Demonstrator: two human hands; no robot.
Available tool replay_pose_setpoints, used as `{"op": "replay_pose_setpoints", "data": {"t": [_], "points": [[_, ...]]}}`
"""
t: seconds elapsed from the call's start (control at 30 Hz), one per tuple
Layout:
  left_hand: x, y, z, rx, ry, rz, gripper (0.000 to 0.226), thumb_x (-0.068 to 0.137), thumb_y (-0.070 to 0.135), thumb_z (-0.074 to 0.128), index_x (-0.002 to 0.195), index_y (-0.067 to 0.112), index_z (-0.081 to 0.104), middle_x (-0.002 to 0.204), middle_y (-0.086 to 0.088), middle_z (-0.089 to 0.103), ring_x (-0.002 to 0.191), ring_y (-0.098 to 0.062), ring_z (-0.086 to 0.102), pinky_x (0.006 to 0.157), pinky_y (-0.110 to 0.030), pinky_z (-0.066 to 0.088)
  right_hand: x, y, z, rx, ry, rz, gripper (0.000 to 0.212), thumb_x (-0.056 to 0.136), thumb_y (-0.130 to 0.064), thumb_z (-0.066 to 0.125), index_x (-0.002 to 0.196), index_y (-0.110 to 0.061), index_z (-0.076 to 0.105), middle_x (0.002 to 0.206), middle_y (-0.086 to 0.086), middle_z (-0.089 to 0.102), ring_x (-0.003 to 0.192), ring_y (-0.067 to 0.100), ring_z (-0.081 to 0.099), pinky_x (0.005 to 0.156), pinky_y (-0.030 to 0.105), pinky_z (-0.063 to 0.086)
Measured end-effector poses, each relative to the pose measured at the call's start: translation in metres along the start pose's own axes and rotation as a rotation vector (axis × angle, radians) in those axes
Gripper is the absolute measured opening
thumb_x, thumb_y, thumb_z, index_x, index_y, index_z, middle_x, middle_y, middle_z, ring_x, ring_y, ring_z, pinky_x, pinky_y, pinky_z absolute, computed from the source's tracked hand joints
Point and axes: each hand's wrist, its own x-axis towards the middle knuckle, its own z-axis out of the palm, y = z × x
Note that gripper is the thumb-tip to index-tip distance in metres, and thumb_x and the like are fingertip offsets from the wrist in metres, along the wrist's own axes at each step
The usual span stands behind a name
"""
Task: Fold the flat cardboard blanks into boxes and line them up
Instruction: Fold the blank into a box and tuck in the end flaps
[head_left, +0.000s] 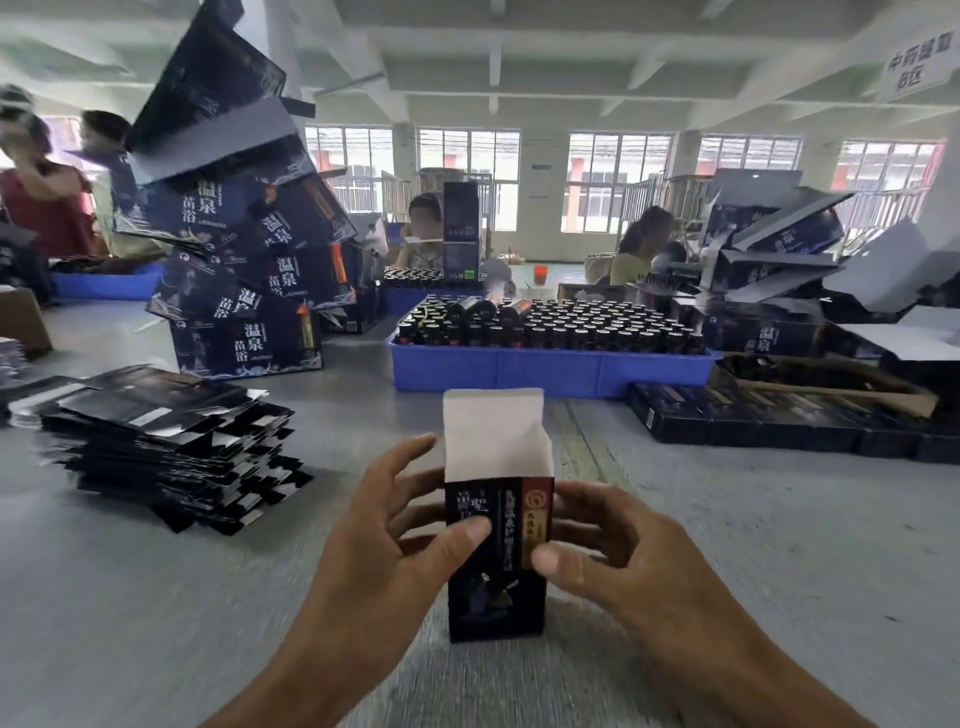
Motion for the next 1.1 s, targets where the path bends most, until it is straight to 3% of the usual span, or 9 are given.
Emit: {"op": "replay_pose_setpoints", "data": {"t": [0.1,0.3,0.47,0.63,0.93,1.1], "points": [[-0.001,-0.003,0.002,0.001,-0.021,0.018,0.065,0.072,0.024,0.08,0.129,0.033,0.049,0.119,0.009,0.072,0.107,-0.016,0.07,0.086,-0.024,0.057,0.001,-0.004,-0.004,0.089,0.057,-0.057,0.062,0.067,-0.038,0.088,0.122,-0.037,0.06,0.116,-0.026,0.07,0.109,-0.002,0.067,0.081,0.014,0.056],[-0.003,-0.003,0.001,0.031,-0.031,0.081,0.054,0.071,0.032,0.08,0.113,0.047,0.051,0.116,0.011,0.073,0.106,-0.014,0.07,0.084,-0.021,0.057,0.001,-0.006,-0.003,0.145,0.059,-0.084,0.058,0.065,-0.031,0.082,0.119,-0.035,0.062,0.109,-0.023,0.073,0.101,-0.001,0.07,0.072,0.011,0.055],[-0.007,-0.001,0.0,0.157,-0.019,0.163,0.055,0.076,0.036,0.076,0.118,0.059,0.05,0.12,0.023,0.067,0.108,-0.006,0.068,0.081,-0.017,0.056,-0.001,-0.007,-0.003,0.126,0.052,-0.123,0.053,0.069,-0.033,0.081,0.118,-0.039,0.062,0.112,-0.022,0.073,0.104,-0.001,0.069,0.074,0.011,0.055],[-0.009,-0.001,-0.001,0.206,-0.019,0.212,0.054,0.078,0.04,0.073,0.122,0.061,0.052,0.124,0.034,0.06,0.111,0.003,0.064,0.077,-0.013,0.055,-0.003,-0.01,-0.002,0.069,0.045,-0.161,0.045,0.071,-0.039,0.079,0.107,-0.059,0.061,0.113,-0.026,0.071,0.104,-0.005,0.068,0.074,0.008,0.053],[-0.008,-0.007,-0.004,0.221,-0.045,0.216,0.047,0.08,0.039,0.072,0.122,0.055,0.057,0.123,0.02,0.067,0.115,-0.008,0.065,0.082,-0.026,0.059,-0.008,-0.015,0.0,-0.012,0.062,-0.249,0.049,0.077,-0.043,0.074,0.116,-0.066,0.054,0.114,-0.04,0.064,0.107,-0.013,0.062,0.078,0.002,0.048],[-0.009,-0.003,-0.004,0.252,-0.024,0.271,0.038,0.09,0.038,0.068,0.123,0.054,0.058,0.123,0.026,0.065,0.114,0.001,0.064,0.084,-0.013,0.053,-0.008,-0.016,0.001,-0.01,0.084,-0.263,0.048,0.076,-0.049,0.071,0.118,-0.065,0.055,0.114,-0.04,0.064,0.107,-0.013,0.062,0.078,0.002,0.048]]}}
